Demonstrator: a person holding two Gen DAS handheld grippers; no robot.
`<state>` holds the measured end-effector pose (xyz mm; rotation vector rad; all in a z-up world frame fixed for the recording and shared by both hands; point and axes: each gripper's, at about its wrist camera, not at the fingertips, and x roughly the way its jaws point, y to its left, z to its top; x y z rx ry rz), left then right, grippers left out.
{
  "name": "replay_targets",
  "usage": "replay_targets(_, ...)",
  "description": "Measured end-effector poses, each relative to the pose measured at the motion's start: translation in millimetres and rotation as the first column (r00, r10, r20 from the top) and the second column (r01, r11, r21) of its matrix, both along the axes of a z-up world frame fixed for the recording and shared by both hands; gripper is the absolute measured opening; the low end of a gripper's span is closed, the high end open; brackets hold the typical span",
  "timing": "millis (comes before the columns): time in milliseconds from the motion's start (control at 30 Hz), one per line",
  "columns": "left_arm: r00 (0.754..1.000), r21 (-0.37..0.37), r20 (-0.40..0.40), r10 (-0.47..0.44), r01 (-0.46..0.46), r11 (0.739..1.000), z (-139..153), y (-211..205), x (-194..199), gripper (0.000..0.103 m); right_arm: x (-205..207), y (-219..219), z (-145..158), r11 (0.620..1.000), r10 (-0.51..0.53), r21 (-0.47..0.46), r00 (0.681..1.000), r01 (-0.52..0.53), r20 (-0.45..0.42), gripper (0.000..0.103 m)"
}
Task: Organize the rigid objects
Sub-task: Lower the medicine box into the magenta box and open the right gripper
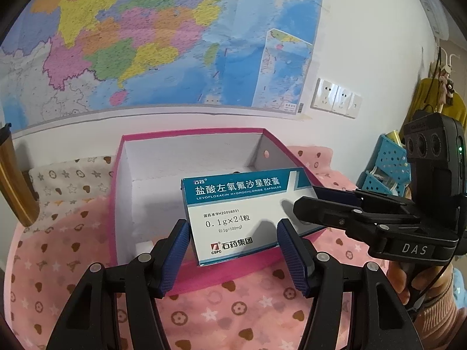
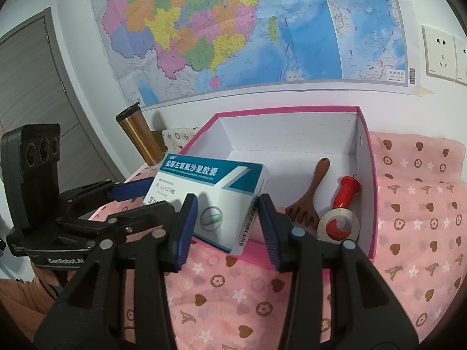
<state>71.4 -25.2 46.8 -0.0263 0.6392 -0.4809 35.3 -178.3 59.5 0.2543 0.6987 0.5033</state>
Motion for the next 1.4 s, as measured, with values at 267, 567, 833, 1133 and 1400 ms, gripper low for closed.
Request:
replay_targets(267,1.0,0.012,-0.006,0.02,-0.02,1.0,-2,1,13,0.062,15,0,-1,1.0,-0.004,0.023,1.0,0.004,-0.015,0.046)
replay_targets(567,0.998,0.032,-0.036,0.059,-0.058,0.998,-8,6,37,0.062,37,8,-12,1.0,-0.004,0.023,0.999,0.005,-0.05,0.046)
replay_targets(833,0.992,0.067,-0.082,0.091,-0.086,0.994,-23,5,55,0.062,56,11,-29,0.999,0.001,0.046,0.994,0.005,-0.114,0.046)
replay_targets(1133,0.984,0.13,-0.096,0.147,-0.134,0.982,-33,3,64,0.072,71,9,-48,0.997,-0.046,0.052,0.985,0.056,-0.168,0.05)
replay_targets(1400,0.988,0.09,-0.034,0.151,-0.148,0.985,-29,10,37,0.092,45,0,-43,0.997,-0.071,0.009,0.991,0.072,-0.118,0.055)
